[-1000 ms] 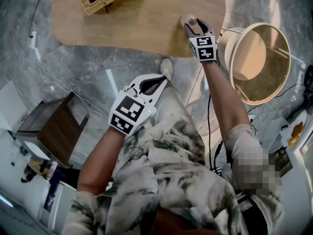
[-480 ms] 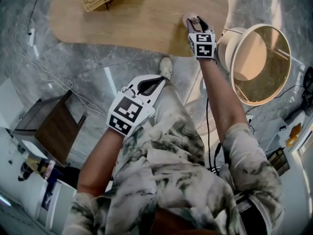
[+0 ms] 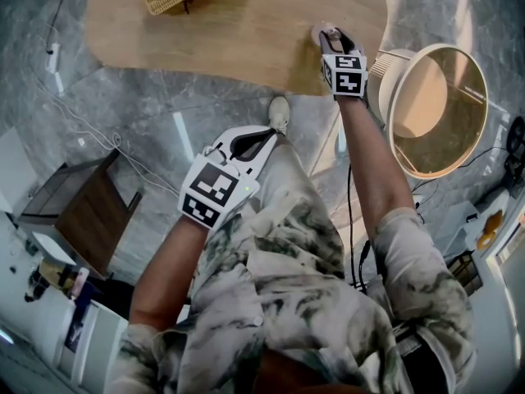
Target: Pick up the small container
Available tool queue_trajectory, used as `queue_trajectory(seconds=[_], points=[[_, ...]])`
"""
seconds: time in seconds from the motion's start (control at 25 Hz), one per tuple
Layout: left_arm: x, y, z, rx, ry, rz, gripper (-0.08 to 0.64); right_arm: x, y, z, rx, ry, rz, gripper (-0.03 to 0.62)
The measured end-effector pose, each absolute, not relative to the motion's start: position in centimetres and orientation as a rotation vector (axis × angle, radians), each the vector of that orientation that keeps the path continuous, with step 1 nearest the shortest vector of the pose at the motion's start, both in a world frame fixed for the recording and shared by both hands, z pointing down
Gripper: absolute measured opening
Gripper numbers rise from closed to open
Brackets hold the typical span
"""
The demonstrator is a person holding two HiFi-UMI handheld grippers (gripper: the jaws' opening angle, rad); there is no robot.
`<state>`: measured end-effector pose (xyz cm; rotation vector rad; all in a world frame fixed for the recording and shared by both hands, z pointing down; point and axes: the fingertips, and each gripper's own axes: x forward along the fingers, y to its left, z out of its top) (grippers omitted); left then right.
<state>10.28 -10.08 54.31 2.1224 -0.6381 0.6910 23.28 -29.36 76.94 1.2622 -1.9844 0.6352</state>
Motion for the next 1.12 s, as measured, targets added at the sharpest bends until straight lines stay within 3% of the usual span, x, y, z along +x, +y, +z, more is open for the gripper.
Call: queue_trajectory(seconds=[1.12], points=[[7.0, -6.1, 49.9, 2.206, -0.623, 0.626, 0.021, 21.0, -26.7, 66.1, 1.256, -2.045, 0.631, 0.161]])
